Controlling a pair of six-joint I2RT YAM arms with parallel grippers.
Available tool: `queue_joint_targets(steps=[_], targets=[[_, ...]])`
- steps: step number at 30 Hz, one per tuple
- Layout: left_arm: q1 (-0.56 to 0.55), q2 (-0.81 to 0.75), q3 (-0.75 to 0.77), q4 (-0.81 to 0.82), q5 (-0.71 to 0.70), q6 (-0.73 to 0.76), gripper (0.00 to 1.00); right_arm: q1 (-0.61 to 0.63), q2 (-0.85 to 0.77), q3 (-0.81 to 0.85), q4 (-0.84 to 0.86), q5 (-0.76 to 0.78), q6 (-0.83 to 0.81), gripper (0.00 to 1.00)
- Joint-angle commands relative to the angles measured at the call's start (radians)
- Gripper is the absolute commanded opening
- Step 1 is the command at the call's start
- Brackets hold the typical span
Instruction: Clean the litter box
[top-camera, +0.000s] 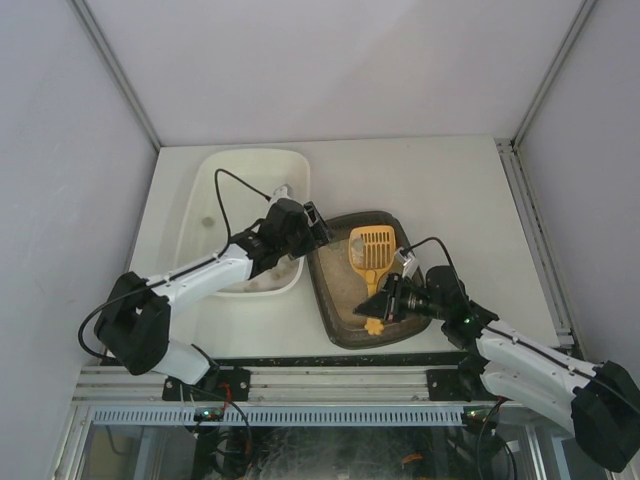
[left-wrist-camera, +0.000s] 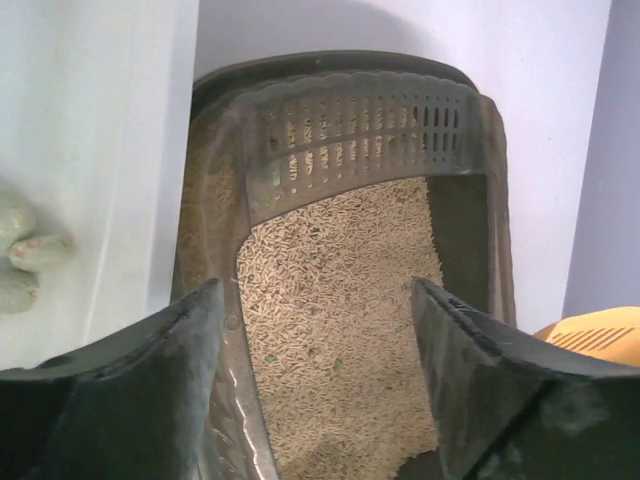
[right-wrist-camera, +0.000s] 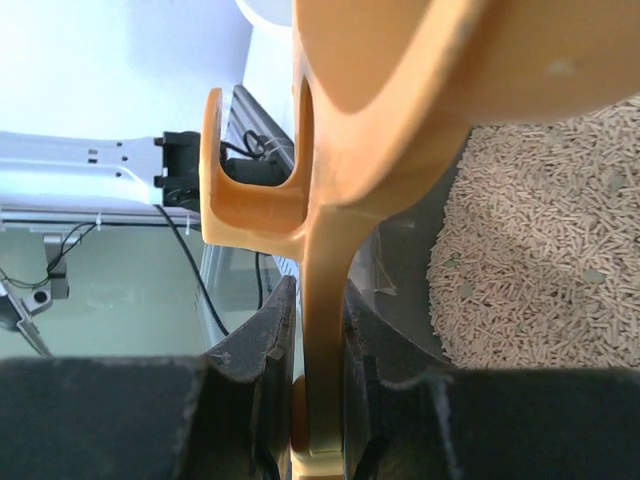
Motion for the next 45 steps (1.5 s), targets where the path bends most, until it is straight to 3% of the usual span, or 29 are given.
queue_joint_targets(steps=[1,6,9,13,17,19,23,26,27,29,31,35,38,42,45], targets=[[0.016,-0.062,0.011,0.047,-0.024,0.075,0.98,-0.026,-0.093,-0.034,0.088,-0.017,-0.024,0.00],[0.059,-0.074,0.031,0.049,0.019,0.113,1.00,-0.039,-0.095,-0.017,0.051,-0.018,-0.008,0.00],[0.091,-0.079,0.042,0.073,0.094,0.131,1.00,-0.086,-0.152,-0.066,0.117,-0.002,0.060,0.00],[0.154,-0.088,0.083,0.077,0.200,0.184,1.00,-0.078,-0.157,-0.012,0.045,0.004,0.032,0.00],[0.247,-0.109,0.135,0.041,0.356,0.271,1.00,-0.131,-0.165,-0.064,0.158,-0.052,0.140,0.00],[0.299,-0.142,0.147,0.017,0.434,0.329,1.00,-0.134,-0.170,-0.052,0.128,-0.050,0.142,0.00],[0.416,-0.161,0.226,-0.227,0.521,0.563,1.00,-0.045,-0.170,-0.004,0.049,-0.053,0.135,0.00],[0.473,-0.167,0.260,-0.465,0.421,0.774,1.00,-0.064,-0.235,-0.056,0.035,0.005,0.211,0.00],[0.487,-0.181,0.255,-0.516,0.390,0.827,1.00,-0.043,-0.232,-0.023,-0.075,0.030,0.186,0.00],[0.513,-0.209,0.240,-0.600,0.376,0.895,1.00,0.022,-0.190,0.084,-0.229,0.062,0.098,0.00],[0.539,-0.223,0.236,-0.686,0.398,0.918,1.00,0.027,-0.183,0.110,-0.234,0.067,0.105,0.00],[0.559,-0.217,0.252,-0.775,0.403,0.998,1.00,0.014,-0.169,0.072,-0.210,0.101,0.148,0.00],[0.570,-0.191,0.268,-0.884,0.572,1.189,1.00,0.052,-0.091,0.091,-0.160,0.027,0.152,0.00],[0.575,-0.210,0.252,-0.903,0.697,1.233,0.99,-0.128,-0.175,-0.024,-0.069,-0.025,0.205,0.00],[0.575,-0.198,0.284,-0.915,0.673,1.240,0.98,-0.101,-0.125,0.063,-0.152,-0.037,0.121,0.00]])
